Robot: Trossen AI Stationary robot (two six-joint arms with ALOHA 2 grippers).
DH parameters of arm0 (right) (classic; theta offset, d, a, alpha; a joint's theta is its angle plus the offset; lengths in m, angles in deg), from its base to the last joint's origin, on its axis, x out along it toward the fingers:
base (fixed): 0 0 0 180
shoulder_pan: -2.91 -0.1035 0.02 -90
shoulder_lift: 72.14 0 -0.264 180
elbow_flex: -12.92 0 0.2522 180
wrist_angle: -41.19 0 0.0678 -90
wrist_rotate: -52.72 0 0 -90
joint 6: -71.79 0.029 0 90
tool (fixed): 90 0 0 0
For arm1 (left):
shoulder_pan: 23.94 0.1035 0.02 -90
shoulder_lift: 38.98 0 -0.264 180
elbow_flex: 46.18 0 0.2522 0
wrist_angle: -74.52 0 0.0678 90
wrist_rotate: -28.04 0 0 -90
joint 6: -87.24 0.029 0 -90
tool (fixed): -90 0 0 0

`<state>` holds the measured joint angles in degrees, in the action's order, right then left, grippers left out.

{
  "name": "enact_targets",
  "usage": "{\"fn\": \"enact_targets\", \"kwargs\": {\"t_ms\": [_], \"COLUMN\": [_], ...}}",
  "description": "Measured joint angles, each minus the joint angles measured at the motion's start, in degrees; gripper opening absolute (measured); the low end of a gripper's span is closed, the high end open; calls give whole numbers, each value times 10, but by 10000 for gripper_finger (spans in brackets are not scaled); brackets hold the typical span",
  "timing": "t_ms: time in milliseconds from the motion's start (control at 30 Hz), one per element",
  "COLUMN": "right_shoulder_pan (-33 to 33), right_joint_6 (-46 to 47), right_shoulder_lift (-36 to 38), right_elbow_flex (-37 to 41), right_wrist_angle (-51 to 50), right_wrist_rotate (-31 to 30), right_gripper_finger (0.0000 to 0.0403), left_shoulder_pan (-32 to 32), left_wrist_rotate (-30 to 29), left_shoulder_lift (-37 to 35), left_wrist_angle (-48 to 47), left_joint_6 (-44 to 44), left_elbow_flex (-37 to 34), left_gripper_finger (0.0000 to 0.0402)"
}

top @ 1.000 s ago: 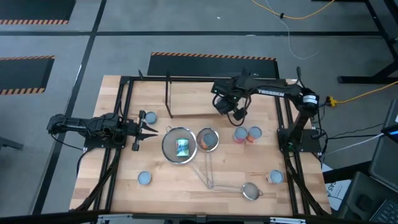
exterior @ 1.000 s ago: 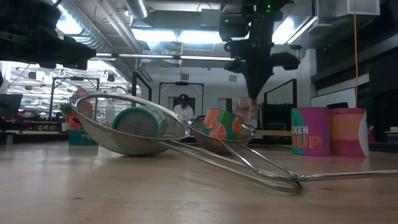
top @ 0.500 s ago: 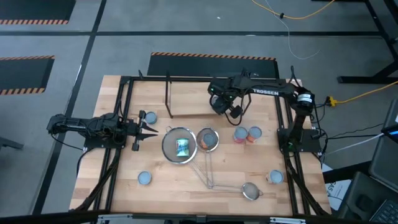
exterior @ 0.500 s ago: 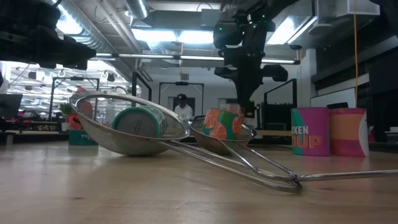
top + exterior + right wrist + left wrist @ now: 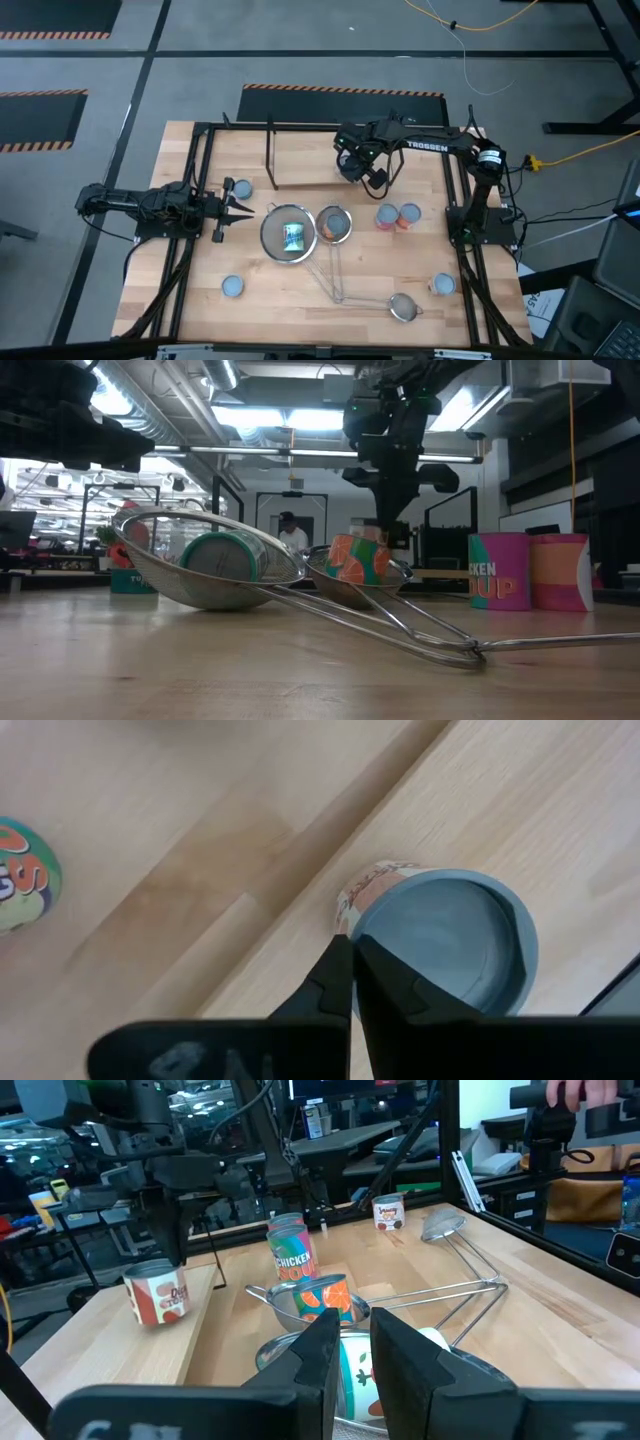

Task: Pick and place cans onto a shelf
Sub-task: Put the canned diced tomatoes on the shelf, then put the canned tuna on the shelf

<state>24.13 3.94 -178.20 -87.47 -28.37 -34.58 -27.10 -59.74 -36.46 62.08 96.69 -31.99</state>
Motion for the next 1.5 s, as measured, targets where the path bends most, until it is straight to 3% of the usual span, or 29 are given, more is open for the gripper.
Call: {"fn": "enact_targets", "kwargs": {"t_ms": [367,767,1267,1500], "right_shoulder_pan": [10,10,10,3], "right_joint_6": [15,16,15,21], "right_shoulder_lift": [0,0,0,0], "right_elbow_flex": [0,0,-1,-67], "right_wrist_angle": [3,5,7,-68], "right_wrist_rotate": [0,0,-2,-2], "right_gripper_finger": [11,49,53,53], "left_shoulder_pan": [0,0,0,0], "left_wrist_rotate": [0,0,0,0], "left_shoulder_lift": [0,0,0,0], "left_wrist_angle": [0,0,0,17], "left_joint_6": [0,0,1,1], "left_elbow_flex": [0,0,0,0], "left_gripper_finger": [54,54,54,54]}}
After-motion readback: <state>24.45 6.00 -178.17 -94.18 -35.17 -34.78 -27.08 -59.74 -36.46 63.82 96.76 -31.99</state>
